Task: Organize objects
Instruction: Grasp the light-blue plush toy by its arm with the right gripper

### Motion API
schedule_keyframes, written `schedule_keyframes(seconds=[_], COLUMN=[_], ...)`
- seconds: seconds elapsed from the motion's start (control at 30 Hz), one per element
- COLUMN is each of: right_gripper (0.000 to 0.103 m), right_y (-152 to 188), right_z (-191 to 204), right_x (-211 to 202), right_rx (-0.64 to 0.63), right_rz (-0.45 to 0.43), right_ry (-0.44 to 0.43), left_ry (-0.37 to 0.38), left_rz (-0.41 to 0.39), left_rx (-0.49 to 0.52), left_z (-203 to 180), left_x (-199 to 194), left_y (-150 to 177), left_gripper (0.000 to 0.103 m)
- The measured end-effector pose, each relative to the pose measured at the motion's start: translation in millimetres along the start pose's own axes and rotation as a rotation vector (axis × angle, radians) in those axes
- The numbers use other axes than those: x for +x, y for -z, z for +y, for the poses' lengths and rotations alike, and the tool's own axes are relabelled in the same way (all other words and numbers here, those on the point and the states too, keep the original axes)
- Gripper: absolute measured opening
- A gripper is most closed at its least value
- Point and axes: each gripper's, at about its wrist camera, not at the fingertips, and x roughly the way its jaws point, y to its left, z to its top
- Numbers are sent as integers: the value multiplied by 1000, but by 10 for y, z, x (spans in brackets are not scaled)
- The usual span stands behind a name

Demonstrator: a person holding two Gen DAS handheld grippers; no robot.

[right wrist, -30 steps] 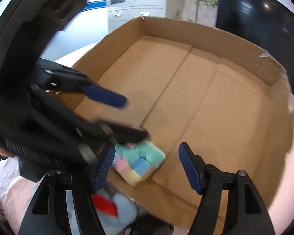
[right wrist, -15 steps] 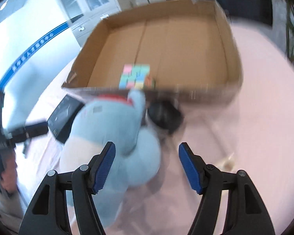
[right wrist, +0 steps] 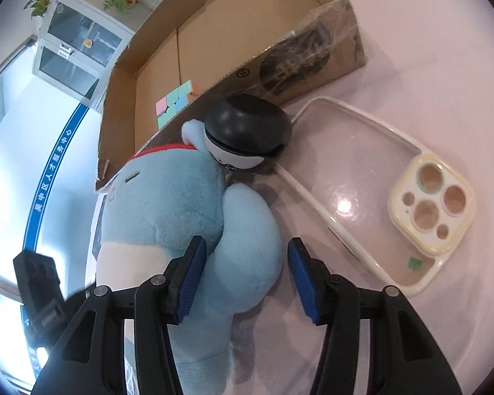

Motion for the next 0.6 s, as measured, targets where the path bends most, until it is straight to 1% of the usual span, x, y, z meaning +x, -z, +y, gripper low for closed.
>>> schedule_keyframes(seconds=[0.03,0.07,0.1,0.17,0.2,0.27,0.3,0.37,0.4,0.43,0.47,0.5,0.53,0.6], right_gripper=[49,37,34,31,30,30,29,29,29,30,32,33,35,36], right_y=[-13,-15,-3,17,36,118,172,368,428,560,627,725,836,946], right_z=[11,13,6,9,18,37,71,98,101,89,103,90,47,-12], right_x=[17,29,38,9,-22,-155,-161,-362,-401,-469,-463,-446,-414,-421], right_rx=[-5,-8,-2,-2,-12,-17,-14,-17,-18,-21,-27,-44,-56,-33], right_rz=[6,12,20,25,26,26,26,32,35,46,59,75,84,47], right_ry=[-9,-24,-53,-53,-49,-40,-45,-79,-91,-107,-109,-85,-41,-51], left_ry=[15,36,32,0,1,25,40,62,64,63,54,47,57,40], left_rz=[17,32,41,30,32,53,70,95,108,115,118,117,109,94], left_rx=[-4,2,14,49,70,61,56,71,76,79,80,79,70,75], left_z=[-6,-28,-65,-151,-191,-212,-222,-210,-197,-176,-178,-124,-99,-76], left_x=[37,92,136,123,83,-18,-90,-304,-387,-447,-484,-519,-535,-588], left_y=[-64,-83,-84,-39,5,118,198,424,524,636,746,825,880,948], left_gripper=[43,31,31,29,28,28,28,28,28,28,28,28,29,32])
